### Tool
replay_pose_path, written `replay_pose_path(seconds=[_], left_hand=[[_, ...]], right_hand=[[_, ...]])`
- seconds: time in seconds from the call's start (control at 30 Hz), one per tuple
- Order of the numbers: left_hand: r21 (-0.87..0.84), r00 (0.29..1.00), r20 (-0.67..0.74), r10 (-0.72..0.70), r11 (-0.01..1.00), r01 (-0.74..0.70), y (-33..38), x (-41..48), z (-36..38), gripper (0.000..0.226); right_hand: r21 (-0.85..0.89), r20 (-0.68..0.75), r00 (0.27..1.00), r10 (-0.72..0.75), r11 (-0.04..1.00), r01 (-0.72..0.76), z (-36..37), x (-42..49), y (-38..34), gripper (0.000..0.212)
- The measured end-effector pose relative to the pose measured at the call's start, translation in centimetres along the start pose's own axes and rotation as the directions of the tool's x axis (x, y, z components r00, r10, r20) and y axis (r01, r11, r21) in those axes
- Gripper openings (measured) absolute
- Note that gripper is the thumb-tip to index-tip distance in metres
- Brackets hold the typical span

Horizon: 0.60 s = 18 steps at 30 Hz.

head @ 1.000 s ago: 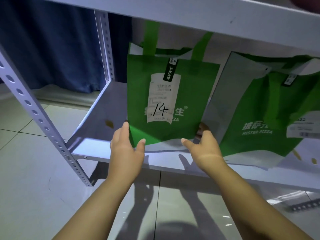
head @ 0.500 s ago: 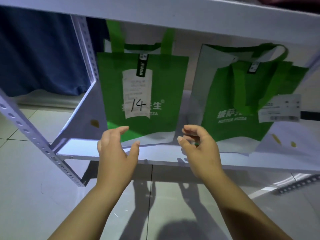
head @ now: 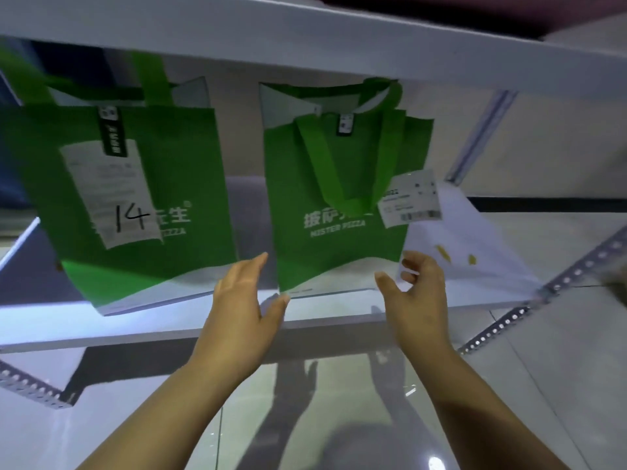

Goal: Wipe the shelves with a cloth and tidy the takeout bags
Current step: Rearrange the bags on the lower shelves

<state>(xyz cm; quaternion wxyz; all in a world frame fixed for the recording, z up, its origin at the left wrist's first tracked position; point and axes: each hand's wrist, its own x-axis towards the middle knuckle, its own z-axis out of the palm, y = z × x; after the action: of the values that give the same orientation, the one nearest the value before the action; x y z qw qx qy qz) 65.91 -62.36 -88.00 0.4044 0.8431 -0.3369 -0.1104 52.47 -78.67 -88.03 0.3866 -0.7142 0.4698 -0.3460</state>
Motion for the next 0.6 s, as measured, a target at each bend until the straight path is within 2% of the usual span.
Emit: replay_pose_path(seconds=[0.1,0.17,0.3,0.43,0.6], left_hand=[[-0.036,0.999,0.010,-0.038,0.999,0.039,0.8,0.6,1.4,0.072],[-0.075,0.999,0.015,-0.050,0.996,0.051,1.1,0.8,2.1,0.074],[-0.063,0.998,0.026,-0.057,0.996,0.058,1.3,1.2,2.8,0.075],[-0.062,0.994,-0.001,-0.105,0.993,0.105,1.4,1.5,2.6,0.075],[-0.053,0.996,-0.003,-0.088,0.995,0.087,1.3,1.1,2.6,0.075]], right_hand=[[-0.045,0.046,0.998,0.036,0.998,-0.034,-0.4,1.8,0.5,0.063],[-0.032,0.120,0.990,0.074,0.997,-0.071,-0.3,2.6,0.6,0.068],[0.034,0.225,0.974,0.033,0.999,-0.041,0.0,3.0,0.6,0.049],[0.071,0.260,0.966,-0.018,0.998,0.000,-0.3,2.6,0.7,0.048],[0.092,0.266,0.963,-0.027,0.996,0.003,-0.9,2.4,1.1,0.039]])
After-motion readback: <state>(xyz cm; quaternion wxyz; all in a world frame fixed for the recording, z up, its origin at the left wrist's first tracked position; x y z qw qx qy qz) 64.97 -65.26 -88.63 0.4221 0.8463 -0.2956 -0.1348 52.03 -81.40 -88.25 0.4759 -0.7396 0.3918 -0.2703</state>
